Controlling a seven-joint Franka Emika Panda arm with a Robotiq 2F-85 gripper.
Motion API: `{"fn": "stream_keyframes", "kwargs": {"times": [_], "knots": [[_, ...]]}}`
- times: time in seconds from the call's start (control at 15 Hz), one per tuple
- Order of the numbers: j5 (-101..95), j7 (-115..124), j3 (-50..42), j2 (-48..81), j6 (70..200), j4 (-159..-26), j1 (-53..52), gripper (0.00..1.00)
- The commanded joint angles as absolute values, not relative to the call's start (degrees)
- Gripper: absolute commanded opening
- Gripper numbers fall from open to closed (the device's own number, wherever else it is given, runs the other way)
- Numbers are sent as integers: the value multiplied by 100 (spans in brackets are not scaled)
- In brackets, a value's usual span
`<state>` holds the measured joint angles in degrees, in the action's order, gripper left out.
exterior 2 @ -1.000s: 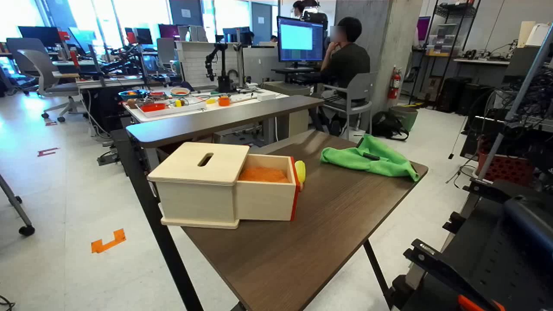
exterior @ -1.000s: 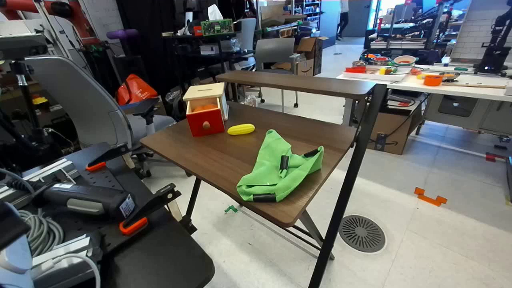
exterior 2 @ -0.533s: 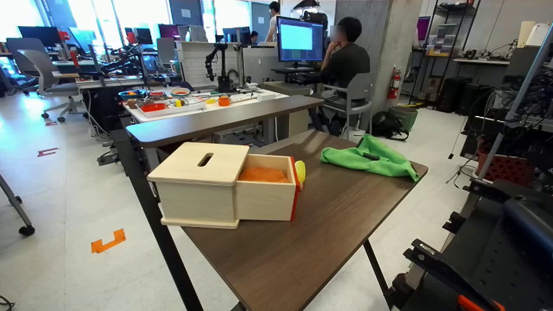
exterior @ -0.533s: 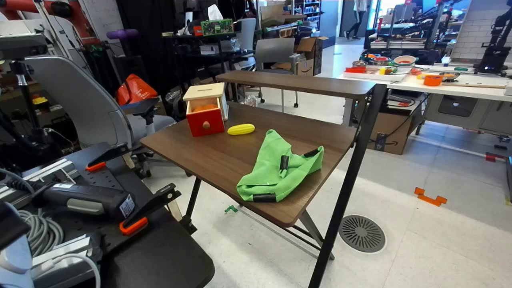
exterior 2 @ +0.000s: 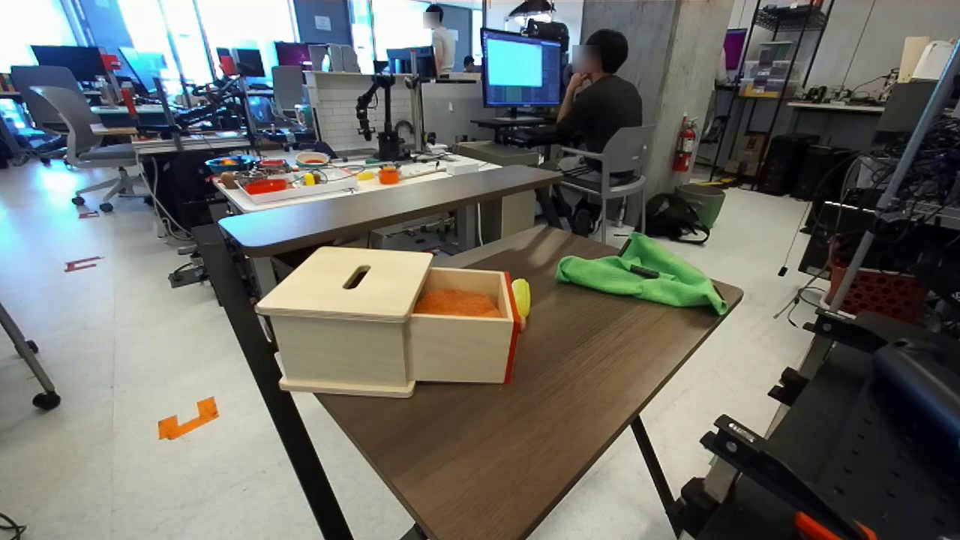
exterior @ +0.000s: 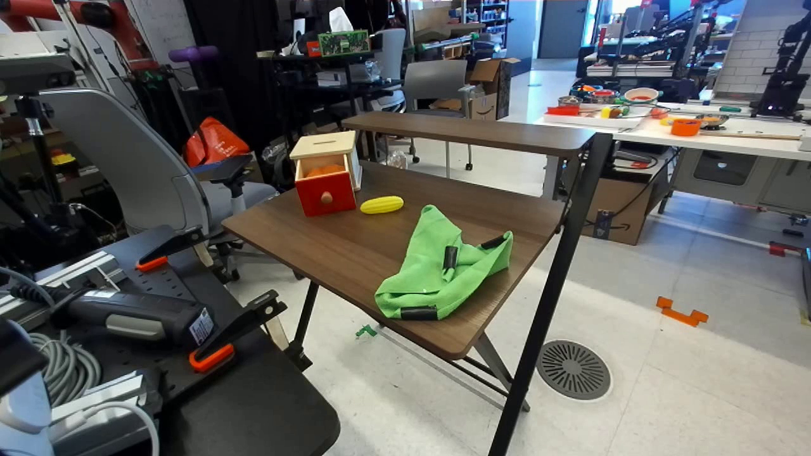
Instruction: Close the drawer
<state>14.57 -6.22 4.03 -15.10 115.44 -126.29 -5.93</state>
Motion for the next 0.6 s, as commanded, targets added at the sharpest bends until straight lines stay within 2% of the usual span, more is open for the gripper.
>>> {"fn": "stream_keyframes", "kwargs": {"times": [0.0, 0.4, 0.53], "knots": [[1242, -1700, 342, -754, 11751, -12247, -676, 100], [1280, -3682, 317, -85, 11611, -12254, -568, 100], [1287, -3373, 371, -132, 11734, -12358, -550, 100]]}}
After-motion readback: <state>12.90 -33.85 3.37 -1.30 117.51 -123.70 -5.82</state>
